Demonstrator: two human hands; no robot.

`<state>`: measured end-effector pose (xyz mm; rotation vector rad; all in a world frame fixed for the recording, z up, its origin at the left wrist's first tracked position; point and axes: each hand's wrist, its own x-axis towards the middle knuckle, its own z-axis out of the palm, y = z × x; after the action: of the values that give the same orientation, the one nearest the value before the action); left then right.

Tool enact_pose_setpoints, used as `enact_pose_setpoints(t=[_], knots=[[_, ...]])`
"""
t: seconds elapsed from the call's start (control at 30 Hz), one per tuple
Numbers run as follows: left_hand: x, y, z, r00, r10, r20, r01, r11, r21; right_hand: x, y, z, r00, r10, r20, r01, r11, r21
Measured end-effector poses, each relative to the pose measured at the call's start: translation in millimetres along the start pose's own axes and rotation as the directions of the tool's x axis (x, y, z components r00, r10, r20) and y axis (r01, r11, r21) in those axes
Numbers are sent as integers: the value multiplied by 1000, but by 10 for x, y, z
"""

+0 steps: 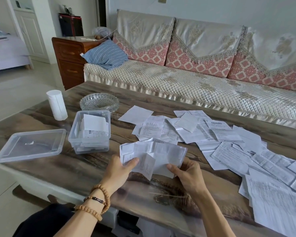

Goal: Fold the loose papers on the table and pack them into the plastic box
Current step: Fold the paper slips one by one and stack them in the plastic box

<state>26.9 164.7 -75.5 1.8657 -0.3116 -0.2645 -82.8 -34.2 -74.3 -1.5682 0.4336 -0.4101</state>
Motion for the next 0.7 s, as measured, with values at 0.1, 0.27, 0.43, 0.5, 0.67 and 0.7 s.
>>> enact_pose_setpoints(t=[0.1, 0.27, 0.43, 0.5, 0.67, 0.7], knots=[[-10, 22, -6, 999, -33, 5, 32, 999, 38, 0, -25, 36, 1000, 23, -17, -23, 1000, -14], [-104, 36, 28, 997, -79, -6, 79, 981, 176, 0, -30, 48, 932, -64, -357, -49, 953, -298], [-210, 43, 68, 960, -263, -96, 266, 964, 15, -378, 82, 339, 872, -486, -53, 254, 543, -801], [-248, 77, 100, 939, -329, -99, 325, 944, -54, -510, 190, 508, 830, -533, 167, 402, 363, -841], [-364, 71, 163, 918, -375, -129, 357, 924, -139, -581, 329, 747, 841, -453, 296, 412, 181, -893], [-395, 59, 171, 917, -374, -136, 354, 923, -153, -586, 343, 763, 850, -439, 290, 398, 176, -900]])
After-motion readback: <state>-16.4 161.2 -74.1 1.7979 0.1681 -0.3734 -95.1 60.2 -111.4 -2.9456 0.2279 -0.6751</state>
